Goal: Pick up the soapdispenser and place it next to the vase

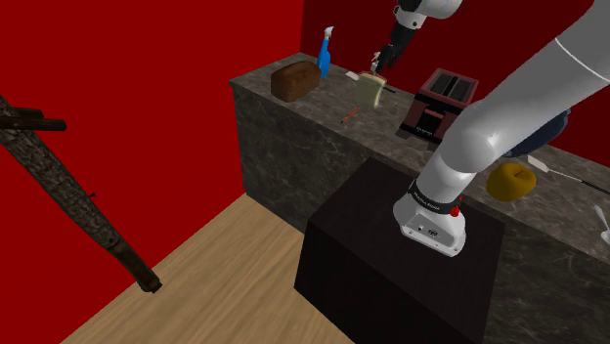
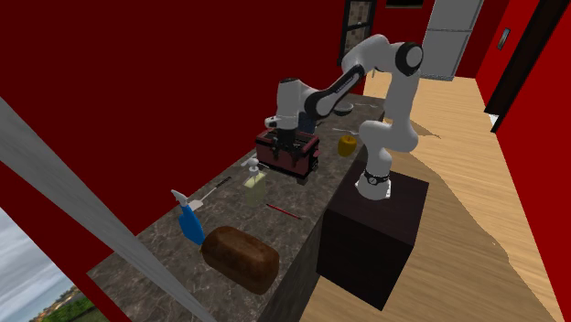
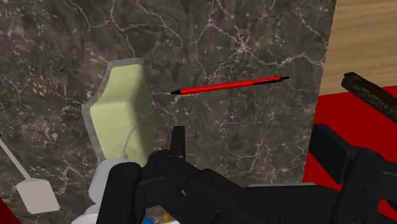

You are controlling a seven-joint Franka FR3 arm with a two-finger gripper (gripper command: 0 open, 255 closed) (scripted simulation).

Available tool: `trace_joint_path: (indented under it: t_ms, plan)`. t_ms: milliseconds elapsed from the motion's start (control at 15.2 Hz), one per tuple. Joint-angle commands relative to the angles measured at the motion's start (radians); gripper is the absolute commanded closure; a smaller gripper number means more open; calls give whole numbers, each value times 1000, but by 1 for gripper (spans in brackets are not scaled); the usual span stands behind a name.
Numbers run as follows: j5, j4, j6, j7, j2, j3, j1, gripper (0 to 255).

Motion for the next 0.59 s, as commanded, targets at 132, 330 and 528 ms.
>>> trace_joint_path:
  t_ms: [132, 330, 528]
  plan:
    - [149, 84, 59, -184, 168, -122, 52, 0]
    - [336, 173, 66, -361, 334, -189, 67, 0]
    - [530, 280, 37, -529, 509, -184, 5, 0]
